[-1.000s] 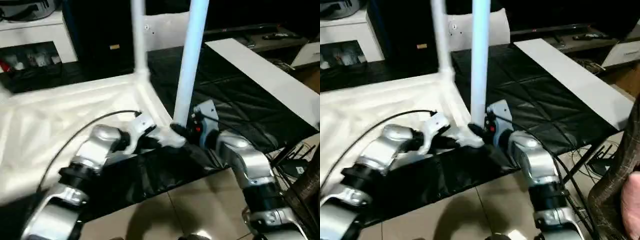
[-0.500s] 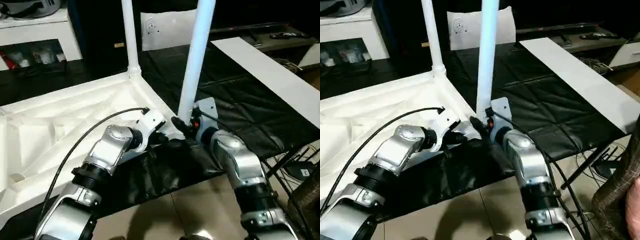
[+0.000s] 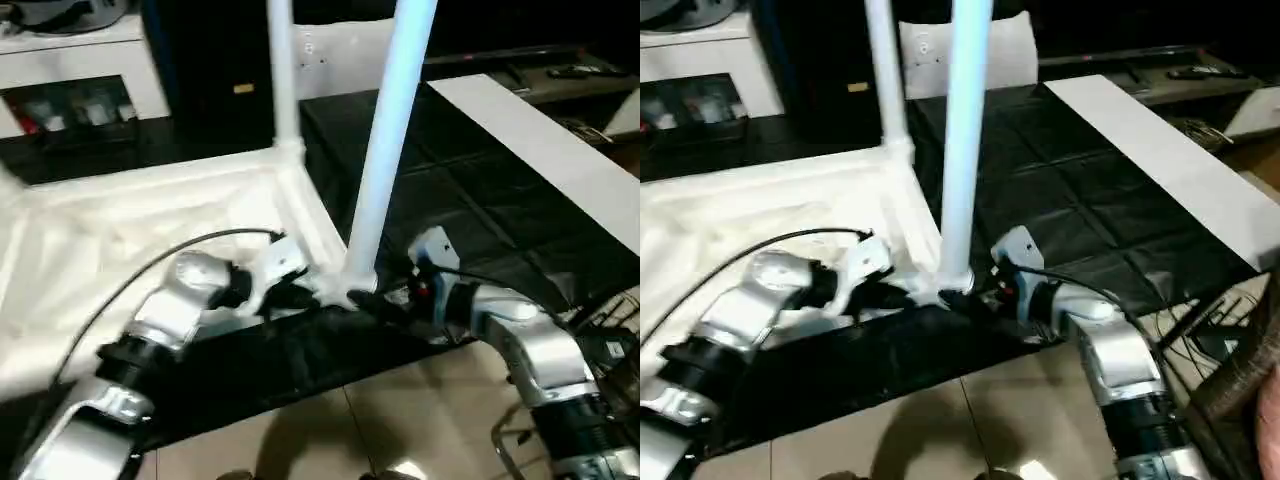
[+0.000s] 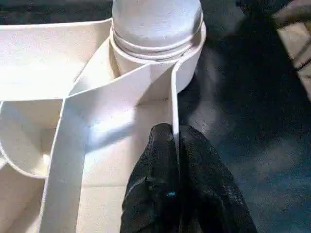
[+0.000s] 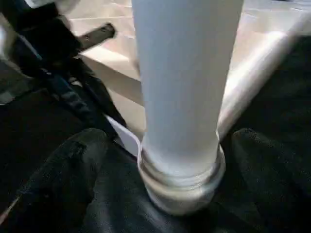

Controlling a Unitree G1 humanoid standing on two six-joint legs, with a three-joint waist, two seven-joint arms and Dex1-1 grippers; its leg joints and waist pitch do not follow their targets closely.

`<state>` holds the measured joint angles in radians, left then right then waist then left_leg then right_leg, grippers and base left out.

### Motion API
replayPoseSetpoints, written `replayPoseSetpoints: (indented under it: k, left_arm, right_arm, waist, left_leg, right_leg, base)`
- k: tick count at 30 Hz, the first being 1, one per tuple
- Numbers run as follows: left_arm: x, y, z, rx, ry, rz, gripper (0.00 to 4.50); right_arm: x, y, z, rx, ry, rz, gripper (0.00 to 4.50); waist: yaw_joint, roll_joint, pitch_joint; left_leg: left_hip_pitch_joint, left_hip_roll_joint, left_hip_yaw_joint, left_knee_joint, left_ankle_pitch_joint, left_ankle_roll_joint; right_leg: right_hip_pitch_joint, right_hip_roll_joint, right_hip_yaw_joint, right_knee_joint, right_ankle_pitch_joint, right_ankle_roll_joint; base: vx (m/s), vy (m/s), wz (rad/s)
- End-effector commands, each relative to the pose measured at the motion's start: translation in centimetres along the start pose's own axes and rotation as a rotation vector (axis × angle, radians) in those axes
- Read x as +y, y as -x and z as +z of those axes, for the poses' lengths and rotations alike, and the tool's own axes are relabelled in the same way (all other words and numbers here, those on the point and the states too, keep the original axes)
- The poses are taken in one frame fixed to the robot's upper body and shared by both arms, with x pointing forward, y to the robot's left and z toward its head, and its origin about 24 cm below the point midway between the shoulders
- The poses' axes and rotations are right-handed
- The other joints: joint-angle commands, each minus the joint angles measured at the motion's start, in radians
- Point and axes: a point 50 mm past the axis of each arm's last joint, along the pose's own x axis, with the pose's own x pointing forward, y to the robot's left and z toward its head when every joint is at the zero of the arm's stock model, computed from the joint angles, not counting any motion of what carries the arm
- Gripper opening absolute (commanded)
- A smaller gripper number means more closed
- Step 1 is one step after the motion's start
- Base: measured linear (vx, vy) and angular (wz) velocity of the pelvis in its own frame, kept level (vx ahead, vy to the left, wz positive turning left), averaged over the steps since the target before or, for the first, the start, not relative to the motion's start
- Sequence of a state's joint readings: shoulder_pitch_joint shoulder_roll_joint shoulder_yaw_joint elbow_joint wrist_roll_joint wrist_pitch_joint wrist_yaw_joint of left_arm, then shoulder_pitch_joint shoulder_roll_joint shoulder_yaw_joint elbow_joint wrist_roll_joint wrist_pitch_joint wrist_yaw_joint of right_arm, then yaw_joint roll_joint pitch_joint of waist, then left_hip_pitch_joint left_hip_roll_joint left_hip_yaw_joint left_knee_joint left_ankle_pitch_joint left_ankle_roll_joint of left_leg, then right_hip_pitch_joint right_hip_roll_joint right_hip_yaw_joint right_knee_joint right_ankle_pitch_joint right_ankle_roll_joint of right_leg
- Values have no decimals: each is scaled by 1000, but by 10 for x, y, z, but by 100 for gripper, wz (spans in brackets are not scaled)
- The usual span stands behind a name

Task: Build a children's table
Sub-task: Rotate leg to tighten

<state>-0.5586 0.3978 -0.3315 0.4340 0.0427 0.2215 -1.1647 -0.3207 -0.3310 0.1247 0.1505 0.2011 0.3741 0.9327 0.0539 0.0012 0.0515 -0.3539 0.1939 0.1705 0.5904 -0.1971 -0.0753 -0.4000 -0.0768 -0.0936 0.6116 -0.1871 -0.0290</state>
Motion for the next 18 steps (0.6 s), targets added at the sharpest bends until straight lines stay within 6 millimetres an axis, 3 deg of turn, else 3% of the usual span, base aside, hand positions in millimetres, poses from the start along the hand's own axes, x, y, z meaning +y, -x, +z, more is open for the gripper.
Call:
replayPoseSetpoints:
  k: [1,2,4,9,12,13,18]
  left_arm:
    - [-8,-3,14,-17,-103,-141,0]
    - [-9,-1,13,-13,-110,-169,0]
    - [-10,0,13,-7,-127,-206,0]
    - [-15,2,13,22,-184,-313,0]
    - [-18,2,14,30,-207,-367,0]
    - [-18,1,14,31,-211,-377,0]
    - [-20,0,15,37,-229,-418,0]
  right_arm:
    - [0,5,11,2,65,93,442]
    - [0,7,11,13,72,121,442]
    - [0,9,12,26,85,162,442]
    - [3,13,12,60,106,301,442]
    - [7,14,11,80,80,385,442]
    - [7,14,11,83,74,399,418]
    - [9,13,12,97,70,464,393]
  waist:
    - [1,-4,-63]
    - [8,-2,-64]
    - [13,-3,-64]
    - [31,-10,-65]
    - [36,-9,-65]
    - [38,-8,-65]
    - [43,-10,-64]
  left_leg:
    - [3,38,-7,-63,-143,69]
    - [8,41,-5,-63,-143,67]
    - [4,41,-5,-62,-133,68]
    - [3,41,-3,-61,-119,73]
    - [2,43,-4,-61,-118,74]
    - [2,43,-3,-61,-124,74]
    - [2,43,-4,-61,-126,62]
  right_leg:
    - [57,-71,60,-81,-224,-186]
    - [53,-70,62,-77,-200,-195]
    - [57,-71,62,-71,-166,-209]
    - [58,-74,62,-70,-168,-203]
    - [58,-74,60,-68,-170,-203]
    - [58,-75,60,-70,-181,-202]
    - [56,-76,61,-71,-207,-191]
  base:
    - [0,0,0]
    - [0,0,0]
    - [0,0,0]
    - [0,0,0]
    - [0,0,0]
    - [0,0,0]
    - [0,0,0]
